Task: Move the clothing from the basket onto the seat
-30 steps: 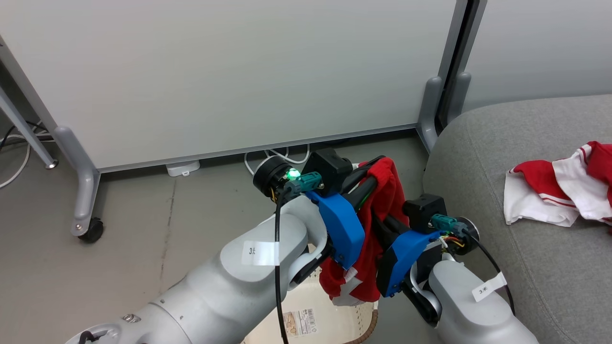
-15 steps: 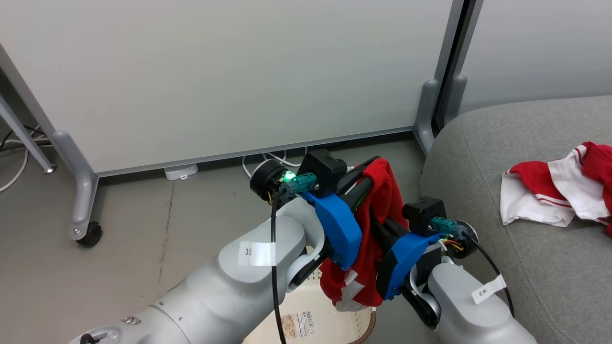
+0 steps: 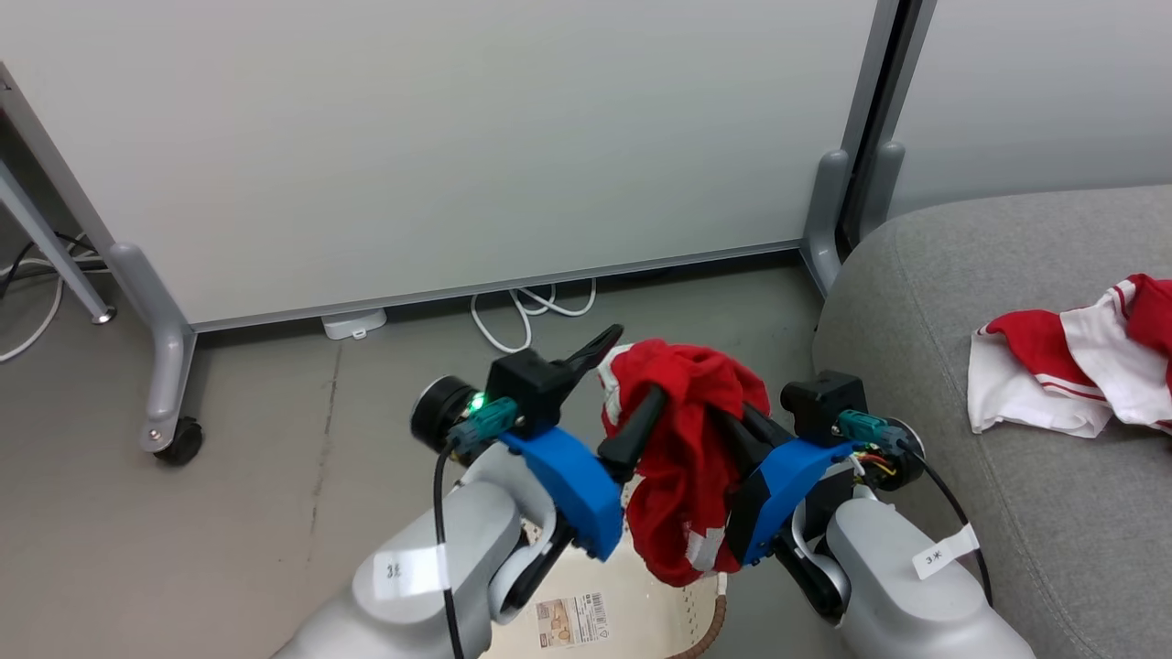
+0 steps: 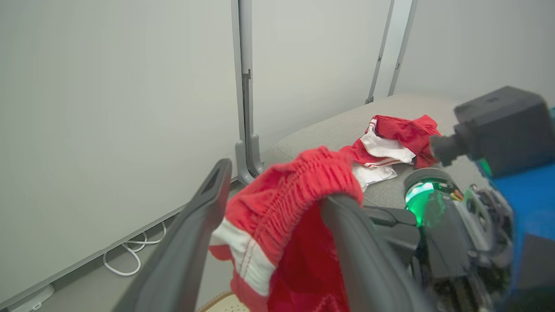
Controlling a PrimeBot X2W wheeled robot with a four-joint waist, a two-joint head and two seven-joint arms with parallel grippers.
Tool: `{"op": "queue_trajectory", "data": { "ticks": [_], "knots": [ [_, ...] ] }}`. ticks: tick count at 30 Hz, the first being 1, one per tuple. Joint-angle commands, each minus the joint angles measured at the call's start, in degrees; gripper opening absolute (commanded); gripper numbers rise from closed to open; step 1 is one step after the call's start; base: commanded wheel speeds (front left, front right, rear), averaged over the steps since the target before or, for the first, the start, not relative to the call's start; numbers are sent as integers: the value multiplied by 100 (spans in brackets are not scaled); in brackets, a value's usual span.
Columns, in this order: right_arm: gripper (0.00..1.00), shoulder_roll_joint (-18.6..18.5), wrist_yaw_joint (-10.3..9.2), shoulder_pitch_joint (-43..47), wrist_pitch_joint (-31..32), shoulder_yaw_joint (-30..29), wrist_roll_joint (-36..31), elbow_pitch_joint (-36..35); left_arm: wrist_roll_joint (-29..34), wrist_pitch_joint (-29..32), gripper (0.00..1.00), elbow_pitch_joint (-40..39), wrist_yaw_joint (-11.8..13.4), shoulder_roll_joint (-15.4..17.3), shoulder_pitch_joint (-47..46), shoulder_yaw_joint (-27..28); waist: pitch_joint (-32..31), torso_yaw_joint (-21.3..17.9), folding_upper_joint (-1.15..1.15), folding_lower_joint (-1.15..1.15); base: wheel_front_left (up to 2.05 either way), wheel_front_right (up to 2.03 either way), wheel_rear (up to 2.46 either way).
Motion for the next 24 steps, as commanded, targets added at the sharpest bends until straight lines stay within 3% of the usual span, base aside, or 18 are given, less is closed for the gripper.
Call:
{"op": "queue_trajectory", "data": {
  "ticks": [1,10,24],
  "knots": [
    [0,-18,1,19,-28,-63,-55,-62,269,-27,100,-197,28,145,360,297,9,27,0,0,0,0,0],
    [0,-33,1,144,-28,-310,-163,-241,1284,-28,100,-1069,-30,523,1604,1493,68,89,0,0,0,0,0],
    [0,-22,1,255,-29,-528,-258,-368,2477,-28,100,-2034,-222,577,3163,3077,96,75,0,0,0,0,0]
  ]
}}
